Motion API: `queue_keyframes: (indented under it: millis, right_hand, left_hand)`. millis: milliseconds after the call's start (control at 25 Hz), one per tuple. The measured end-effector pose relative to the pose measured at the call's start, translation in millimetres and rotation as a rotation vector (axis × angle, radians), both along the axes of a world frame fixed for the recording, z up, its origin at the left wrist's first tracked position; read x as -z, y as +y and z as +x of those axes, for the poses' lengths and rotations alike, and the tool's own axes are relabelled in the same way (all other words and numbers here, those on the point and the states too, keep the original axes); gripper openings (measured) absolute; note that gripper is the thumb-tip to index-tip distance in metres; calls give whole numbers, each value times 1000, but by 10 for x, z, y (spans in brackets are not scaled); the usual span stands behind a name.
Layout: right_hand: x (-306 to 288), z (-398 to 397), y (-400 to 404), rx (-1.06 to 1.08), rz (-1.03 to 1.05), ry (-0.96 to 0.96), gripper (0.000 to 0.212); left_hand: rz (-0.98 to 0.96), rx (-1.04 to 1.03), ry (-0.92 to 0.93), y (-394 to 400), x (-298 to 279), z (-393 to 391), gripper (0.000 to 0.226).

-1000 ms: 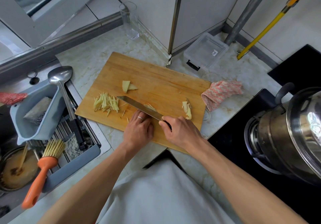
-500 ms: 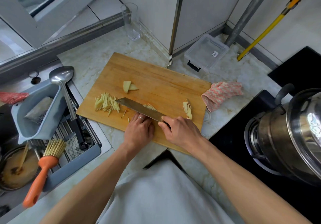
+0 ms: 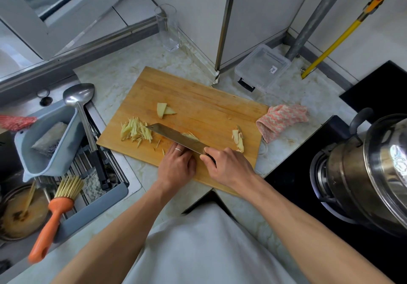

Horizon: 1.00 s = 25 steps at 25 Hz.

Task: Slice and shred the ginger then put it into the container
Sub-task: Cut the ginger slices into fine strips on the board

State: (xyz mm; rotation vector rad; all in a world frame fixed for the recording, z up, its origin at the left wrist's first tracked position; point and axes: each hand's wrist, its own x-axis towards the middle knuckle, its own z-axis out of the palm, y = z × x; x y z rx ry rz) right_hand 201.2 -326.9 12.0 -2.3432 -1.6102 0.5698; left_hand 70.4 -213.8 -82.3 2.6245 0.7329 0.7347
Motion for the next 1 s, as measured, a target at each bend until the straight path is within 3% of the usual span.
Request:
queue_keyframes:
  millis: [1000]
  right_hand:
    - [-41, -23, 29, -9, -26, 10, 37]
  left_hand:
    - [-19, -21, -5, -18, 51, -19, 32]
